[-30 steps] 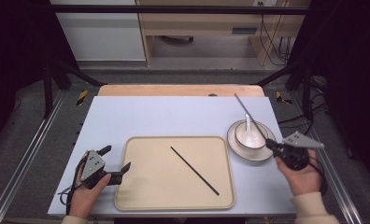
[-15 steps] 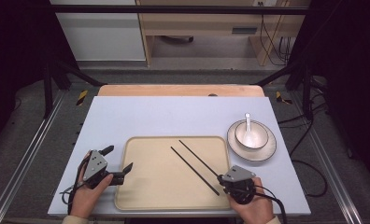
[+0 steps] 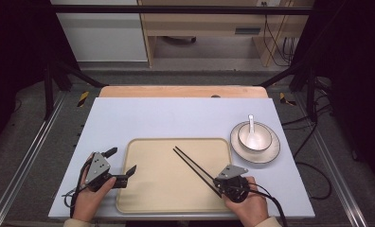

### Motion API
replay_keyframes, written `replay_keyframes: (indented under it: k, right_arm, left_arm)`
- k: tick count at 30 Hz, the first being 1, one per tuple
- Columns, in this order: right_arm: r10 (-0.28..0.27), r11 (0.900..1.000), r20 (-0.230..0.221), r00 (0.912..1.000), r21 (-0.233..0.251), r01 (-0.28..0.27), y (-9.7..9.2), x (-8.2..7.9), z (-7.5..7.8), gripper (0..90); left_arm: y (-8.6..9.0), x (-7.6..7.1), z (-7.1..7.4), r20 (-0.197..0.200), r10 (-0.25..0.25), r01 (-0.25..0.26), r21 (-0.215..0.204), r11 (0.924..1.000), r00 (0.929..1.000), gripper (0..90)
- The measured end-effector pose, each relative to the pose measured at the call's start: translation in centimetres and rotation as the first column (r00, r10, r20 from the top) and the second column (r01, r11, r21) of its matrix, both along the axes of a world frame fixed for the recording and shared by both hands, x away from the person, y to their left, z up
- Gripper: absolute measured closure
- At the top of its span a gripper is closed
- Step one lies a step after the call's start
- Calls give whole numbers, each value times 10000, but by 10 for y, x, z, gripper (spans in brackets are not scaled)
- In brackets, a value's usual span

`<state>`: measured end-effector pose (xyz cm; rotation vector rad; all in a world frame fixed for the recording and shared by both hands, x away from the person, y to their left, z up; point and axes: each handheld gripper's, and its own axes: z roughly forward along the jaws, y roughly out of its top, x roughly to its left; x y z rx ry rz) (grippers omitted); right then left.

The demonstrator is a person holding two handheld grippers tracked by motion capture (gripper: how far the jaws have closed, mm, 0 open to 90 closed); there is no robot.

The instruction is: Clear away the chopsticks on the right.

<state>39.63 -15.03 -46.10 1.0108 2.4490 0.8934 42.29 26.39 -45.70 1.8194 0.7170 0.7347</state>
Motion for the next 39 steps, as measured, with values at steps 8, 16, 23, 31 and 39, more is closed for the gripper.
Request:
replay_keyframes:
  k: [8, 16, 23, 31, 39]
  right_arm:
    - [-24, 9973, 166, 9999, 735, 12, -5, -1, 0, 716]
    - [-424, 9886, 956, 9945, 1482, 279, -11, 4, 5, 543]
    - [-677, 9845, 1872, 9800, 1719, 352, -21, 5, 13, 200]
    - [-802, 9880, 2804, 9565, 1497, 390, -43, 1, 23, 112]
    - [-1137, 9863, 2835, 9522, 1472, 739, -49, 2, 21, 114]
  left_arm:
    - [-9, -3, 1, -107, -243, 244, 80, 9997, 9996, 61]
    - [-21, -6, 6, -430, -614, 612, -65, 9981, 9972, 85]
    - [-47, -10, 16, -961, -1069, 1082, 79, 9941, 9896, 123]
    - [-79, -1, 11, -2006, -1290, 1435, 597, 9878, 9712, 269]
    - [-99, 15, 12, -2202, -1336, 1507, 624, 9866, 9663, 301]
